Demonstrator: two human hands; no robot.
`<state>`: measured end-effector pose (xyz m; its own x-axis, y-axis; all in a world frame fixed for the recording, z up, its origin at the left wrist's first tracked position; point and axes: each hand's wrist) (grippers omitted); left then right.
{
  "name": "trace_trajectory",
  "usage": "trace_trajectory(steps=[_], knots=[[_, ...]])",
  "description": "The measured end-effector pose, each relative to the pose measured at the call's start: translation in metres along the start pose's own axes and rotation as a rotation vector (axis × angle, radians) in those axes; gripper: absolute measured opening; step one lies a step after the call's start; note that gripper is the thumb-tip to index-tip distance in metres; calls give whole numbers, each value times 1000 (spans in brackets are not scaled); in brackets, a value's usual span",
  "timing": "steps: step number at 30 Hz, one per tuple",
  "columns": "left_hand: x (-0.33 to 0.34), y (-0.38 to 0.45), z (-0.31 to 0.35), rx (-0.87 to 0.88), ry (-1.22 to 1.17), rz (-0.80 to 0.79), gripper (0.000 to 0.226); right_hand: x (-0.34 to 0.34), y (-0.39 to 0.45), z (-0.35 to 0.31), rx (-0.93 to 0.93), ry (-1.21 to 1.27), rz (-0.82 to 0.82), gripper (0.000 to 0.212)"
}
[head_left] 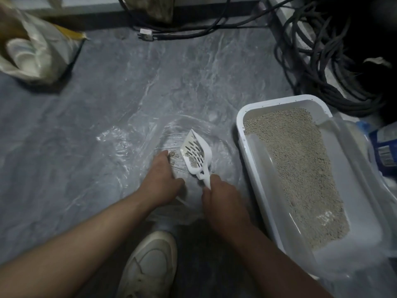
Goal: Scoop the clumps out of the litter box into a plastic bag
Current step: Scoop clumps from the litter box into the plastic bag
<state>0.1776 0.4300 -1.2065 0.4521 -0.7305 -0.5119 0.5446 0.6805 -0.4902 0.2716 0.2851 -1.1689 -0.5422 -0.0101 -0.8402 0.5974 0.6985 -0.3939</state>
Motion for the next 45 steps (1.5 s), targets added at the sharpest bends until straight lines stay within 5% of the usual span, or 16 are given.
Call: trace_trajectory(steps=[4, 24, 30, 35, 42, 45], knots=[[-1, 0, -1, -25, 13, -17, 86, -1, -4, -1, -52, -44, 139, 20], [2, -1, 11, 17, -5, -3, 62, -6, -21, 17, -21, -234, 196, 22], [8, -3, 22, 75, -2, 37, 82, -18, -24, 17, 8, 99, 303, 19], [22, -1, 42, 166, -108, 70, 73, -51, -28, 10, 89, 476, 372, 15], [62, -13, 103, 234, -262, -61, 80, -117, -22, 45, 288, 805, 455, 14], [84, -18, 127, 299, -257, -142, 71, -141, -25, 91, 423, 737, 392, 16]])
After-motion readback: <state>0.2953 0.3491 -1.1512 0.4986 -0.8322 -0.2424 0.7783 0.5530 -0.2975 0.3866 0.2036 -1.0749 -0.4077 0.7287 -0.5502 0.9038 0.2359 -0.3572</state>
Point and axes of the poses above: each hand's wrist, its own y-axis towards the middle knuckle, its own x-axis out of the palm, z = x × y, and after that the axes turned 5 degrees about -y, right-handed
